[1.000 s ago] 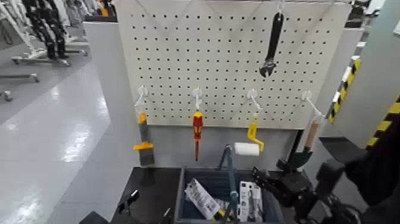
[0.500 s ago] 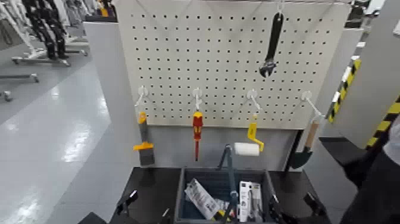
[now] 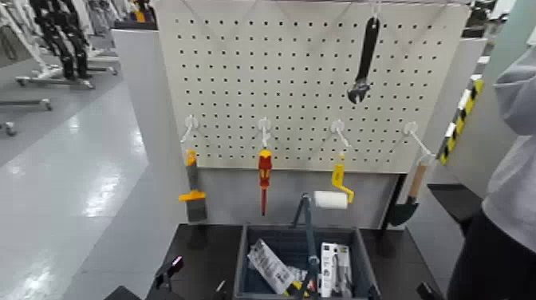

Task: Put the yellow pliers into the crate.

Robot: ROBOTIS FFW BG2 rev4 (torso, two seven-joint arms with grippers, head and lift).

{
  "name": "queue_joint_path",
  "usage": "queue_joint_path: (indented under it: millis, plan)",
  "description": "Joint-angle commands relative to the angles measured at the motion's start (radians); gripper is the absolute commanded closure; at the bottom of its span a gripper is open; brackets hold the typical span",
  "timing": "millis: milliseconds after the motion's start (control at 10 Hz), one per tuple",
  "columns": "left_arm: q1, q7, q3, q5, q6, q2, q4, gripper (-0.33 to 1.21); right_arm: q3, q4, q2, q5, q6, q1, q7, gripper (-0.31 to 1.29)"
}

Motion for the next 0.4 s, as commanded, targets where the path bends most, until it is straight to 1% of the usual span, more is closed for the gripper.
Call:
queue_joint_path:
  millis: [100,400]
  plan:
    - [0.003,0.000,0.002,0.000,0.000,-0.003,-0.002,0.11,0.009,-0.005,-0.001,0.014,-0.020,0.009,0.001,0.20]
    - [0.005,-0.002,0.002,-0.002,0.000,-0.003,-0.003,0.11,0.011,-0.013,0.002,0.033,-0.029,0.020,-0.017,0.20]
